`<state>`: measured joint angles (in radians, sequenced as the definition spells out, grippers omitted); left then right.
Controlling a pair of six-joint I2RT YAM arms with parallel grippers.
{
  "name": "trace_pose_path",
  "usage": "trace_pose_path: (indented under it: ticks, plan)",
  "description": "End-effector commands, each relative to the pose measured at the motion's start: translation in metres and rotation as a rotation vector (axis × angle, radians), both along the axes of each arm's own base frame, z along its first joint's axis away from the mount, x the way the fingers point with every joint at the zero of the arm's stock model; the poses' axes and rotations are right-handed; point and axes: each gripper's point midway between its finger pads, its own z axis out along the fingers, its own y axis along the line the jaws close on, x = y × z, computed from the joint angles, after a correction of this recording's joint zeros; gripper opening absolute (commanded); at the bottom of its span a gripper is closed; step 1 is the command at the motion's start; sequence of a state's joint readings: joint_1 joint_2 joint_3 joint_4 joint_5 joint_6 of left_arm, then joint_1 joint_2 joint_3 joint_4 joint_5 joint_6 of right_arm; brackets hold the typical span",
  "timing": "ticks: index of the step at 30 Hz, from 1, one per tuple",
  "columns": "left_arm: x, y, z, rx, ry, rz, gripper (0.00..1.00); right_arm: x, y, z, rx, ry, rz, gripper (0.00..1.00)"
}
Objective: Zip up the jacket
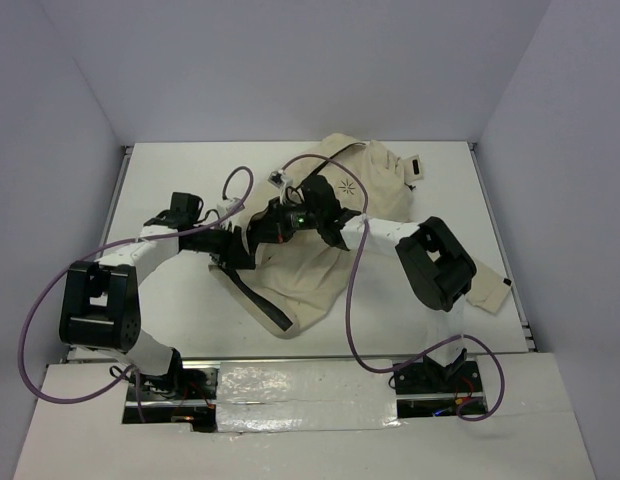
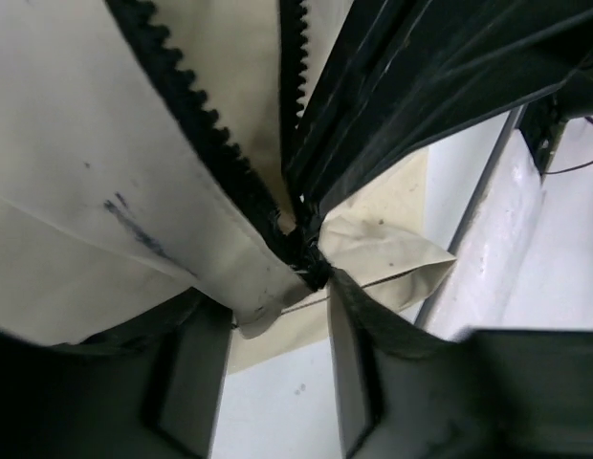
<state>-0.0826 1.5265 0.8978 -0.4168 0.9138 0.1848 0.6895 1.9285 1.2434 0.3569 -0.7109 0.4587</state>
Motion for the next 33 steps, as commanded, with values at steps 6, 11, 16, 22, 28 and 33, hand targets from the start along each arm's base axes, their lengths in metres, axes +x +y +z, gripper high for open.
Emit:
trace_pose_path:
  ticks: [6, 11, 16, 22, 28, 33]
  plan:
    - [0.016, -0.011, 0.033, -0.133, -0.076, 0.005, 0.49, -0.004, 0.006, 0.017, 0.051, -0.054, 0.013, 0.00]
    - [0.015, -0.007, 0.033, -0.123, -0.073, 0.014, 0.34, -0.004, 0.006, 0.017, 0.050, -0.056, 0.015, 0.00]
    - [0.010, -0.006, 0.032, -0.118, -0.075, -0.008, 0.00, -0.001, 0.005, 0.020, 0.059, -0.054, -0.016, 0.00]
    - [0.004, -0.002, 0.031, -0.080, -0.101, -0.045, 0.00, 0.019, -0.003, 0.029, 0.066, -0.082, -0.120, 0.00]
    - [0.000, 0.000, 0.023, -0.065, 0.004, 0.006, 0.00, 0.045, -0.021, 0.065, 0.116, -0.187, -0.329, 0.00]
    - [-0.026, 0.004, 0.026, -0.038, 0.095, -0.054, 0.00, 0.081, -0.046, 0.100, 0.057, -0.345, -0.533, 0.00]
